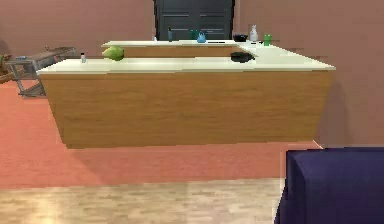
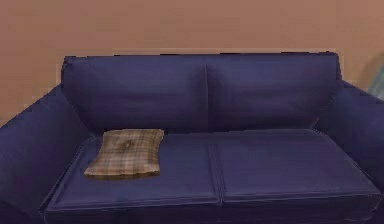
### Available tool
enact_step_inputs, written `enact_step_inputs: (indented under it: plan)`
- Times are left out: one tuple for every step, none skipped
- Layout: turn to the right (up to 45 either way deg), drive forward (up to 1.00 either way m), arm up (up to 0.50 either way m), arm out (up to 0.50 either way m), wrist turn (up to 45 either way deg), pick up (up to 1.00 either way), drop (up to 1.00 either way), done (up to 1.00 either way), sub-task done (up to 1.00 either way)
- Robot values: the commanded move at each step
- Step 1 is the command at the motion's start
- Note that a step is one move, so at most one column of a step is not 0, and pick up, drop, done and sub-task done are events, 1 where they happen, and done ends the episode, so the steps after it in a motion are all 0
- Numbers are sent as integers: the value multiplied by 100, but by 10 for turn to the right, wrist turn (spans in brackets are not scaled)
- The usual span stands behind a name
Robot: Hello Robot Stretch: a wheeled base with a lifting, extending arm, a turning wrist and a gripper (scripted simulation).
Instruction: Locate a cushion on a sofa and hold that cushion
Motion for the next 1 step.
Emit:
enact_step_inputs:
  plan:
    - [-180, 0, 0, 0, 0, 0, 0, 0, 0]
